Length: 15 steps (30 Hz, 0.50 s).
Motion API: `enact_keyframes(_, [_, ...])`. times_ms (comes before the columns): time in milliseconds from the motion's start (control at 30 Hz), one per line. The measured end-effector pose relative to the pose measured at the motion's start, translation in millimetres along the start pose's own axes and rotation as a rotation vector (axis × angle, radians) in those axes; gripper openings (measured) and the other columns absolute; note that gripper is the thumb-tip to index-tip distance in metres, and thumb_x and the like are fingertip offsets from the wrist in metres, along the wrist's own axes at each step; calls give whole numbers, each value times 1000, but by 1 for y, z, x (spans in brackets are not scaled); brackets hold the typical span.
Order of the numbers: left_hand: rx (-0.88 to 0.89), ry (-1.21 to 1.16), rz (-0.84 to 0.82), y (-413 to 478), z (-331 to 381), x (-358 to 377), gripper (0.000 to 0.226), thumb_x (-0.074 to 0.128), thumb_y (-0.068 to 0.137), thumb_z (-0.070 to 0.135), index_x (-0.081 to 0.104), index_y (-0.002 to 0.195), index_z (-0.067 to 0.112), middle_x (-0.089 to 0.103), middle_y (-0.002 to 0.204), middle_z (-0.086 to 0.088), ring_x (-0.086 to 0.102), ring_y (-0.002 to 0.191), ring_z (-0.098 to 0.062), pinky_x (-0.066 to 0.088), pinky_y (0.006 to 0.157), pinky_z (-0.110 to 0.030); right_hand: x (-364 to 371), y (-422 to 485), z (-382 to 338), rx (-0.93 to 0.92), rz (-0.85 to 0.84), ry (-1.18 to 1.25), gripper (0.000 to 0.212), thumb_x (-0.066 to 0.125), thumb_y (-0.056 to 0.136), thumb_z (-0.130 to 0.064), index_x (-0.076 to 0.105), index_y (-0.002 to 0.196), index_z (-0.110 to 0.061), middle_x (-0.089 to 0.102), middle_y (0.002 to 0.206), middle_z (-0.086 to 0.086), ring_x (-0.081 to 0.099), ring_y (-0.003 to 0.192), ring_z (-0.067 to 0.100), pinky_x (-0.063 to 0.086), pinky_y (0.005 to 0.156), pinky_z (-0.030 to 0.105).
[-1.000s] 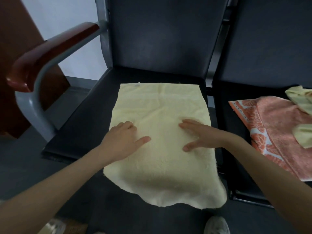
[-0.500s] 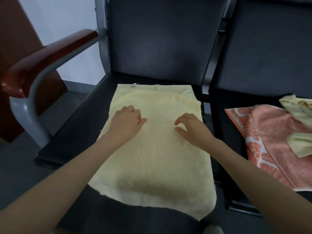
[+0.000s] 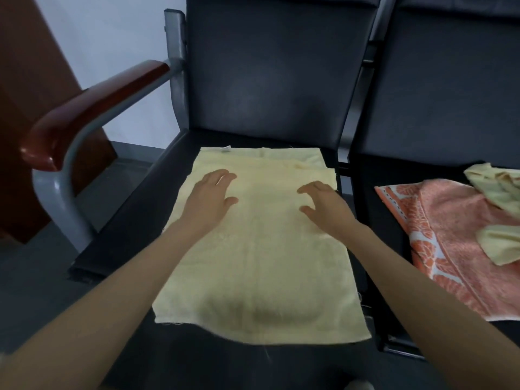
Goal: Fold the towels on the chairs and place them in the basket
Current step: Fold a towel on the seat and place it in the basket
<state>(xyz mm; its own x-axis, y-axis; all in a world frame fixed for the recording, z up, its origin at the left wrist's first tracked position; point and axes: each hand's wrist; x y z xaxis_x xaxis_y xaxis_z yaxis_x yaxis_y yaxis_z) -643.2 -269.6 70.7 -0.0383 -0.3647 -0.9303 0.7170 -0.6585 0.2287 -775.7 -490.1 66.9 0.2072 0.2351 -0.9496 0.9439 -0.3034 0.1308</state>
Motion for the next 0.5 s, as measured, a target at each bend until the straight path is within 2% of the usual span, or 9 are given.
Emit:
enact_keyframes(67, [10, -67, 67, -12, 5, -3, 39, 58, 93, 27, 51, 129, 15, 54, 128, -2, 46, 117, -21, 37, 93, -30, 3, -13, -7, -67, -3, 20, 27, 57, 94, -22, 59, 120, -16, 56, 121, 0, 49, 114, 18, 43, 91, 30])
enact_keyframes(133, [-49, -81, -56, -27, 3, -8, 31, 58, 92, 34, 54, 119, 19, 59, 113, 4, 52, 100, -15, 40, 79, -28, 6, -26, -11, -54, -106, 67, 23, 56, 94, -26, 61, 115, -17, 58, 110, -2, 53, 107, 17, 44, 86, 27])
enact_keyframes(167, [-90, -86, -172, -34, 0, -9, 30, 58, 91, 39, 56, 115, 21, 59, 112, 6, 53, 98, -13, 42, 80, -28, 6, -30, -12, -20, -192, 93, 25, 56, 94, -29, 60, 116, -18, 56, 110, -2, 53, 107, 17, 45, 87, 28])
enact_keyframes(233, [-126, -133, -387, -47, -10, -14, 40, 62, 87, 45, 56, 120, 24, 52, 124, 11, 49, 111, -11, 41, 95, -29, 1, -36, -13, 27, -363, 114, 38, 61, 90, -33, 54, 126, -23, 48, 122, -4, 49, 116, 17, 43, 95, 29])
enact_keyframes(300, [-81, -152, -557, -51, -18, -18, 62, 64, 85, 47, 43, 138, 24, 35, 142, 15, 30, 132, -10, 26, 110, -27, -9, -33, -14, 50, -531, 96, 63, 68, 85, -35, 40, 141, -24, 34, 141, -7, 35, 131, 16, 35, 106, 30])
enact_keyframes(367, [-37, -99, -638, -43, -24, -15, 77, 62, 87, 47, 26, 149, 21, 17, 155, 12, 11, 143, -10, 10, 114, -25, -14, -24, -13, 90, -627, 87, 80, 71, 83, -33, 28, 149, -23, 17, 155, -9, 23, 141, 16, 25, 111, 29])
enact_keyframes(400, [-40, -60, -609, -36, -25, -12, 75, 59, 90, 45, 22, 151, 19, 12, 158, 9, 7, 145, -11, 6, 114, -22, -14, -17, -12, 131, -594, 110, 80, 71, 84, -31, 26, 150, -21, 14, 157, -8, 22, 142, 17, 24, 112, 30])
enact_keyframes(500, [-83, -24, -344, -16, -20, -6, 61, 52, 96, 29, 25, 149, 14, 13, 159, -1, 12, 145, -17, 12, 114, -26, -8, -4, -11, 195, -236, 42, 63, 62, 90, -22, 34, 145, -16, 31, 151, 3, 37, 134, 24, 35, 107, 35])
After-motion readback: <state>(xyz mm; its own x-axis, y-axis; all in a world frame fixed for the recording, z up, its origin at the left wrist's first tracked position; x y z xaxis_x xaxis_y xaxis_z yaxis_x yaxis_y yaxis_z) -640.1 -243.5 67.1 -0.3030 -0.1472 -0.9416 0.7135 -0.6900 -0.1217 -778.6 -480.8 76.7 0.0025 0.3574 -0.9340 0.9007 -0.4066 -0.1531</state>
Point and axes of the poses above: each hand's wrist, its own y-axis towards the middle knuckle, its own x-axis out of the palm, z = x × y
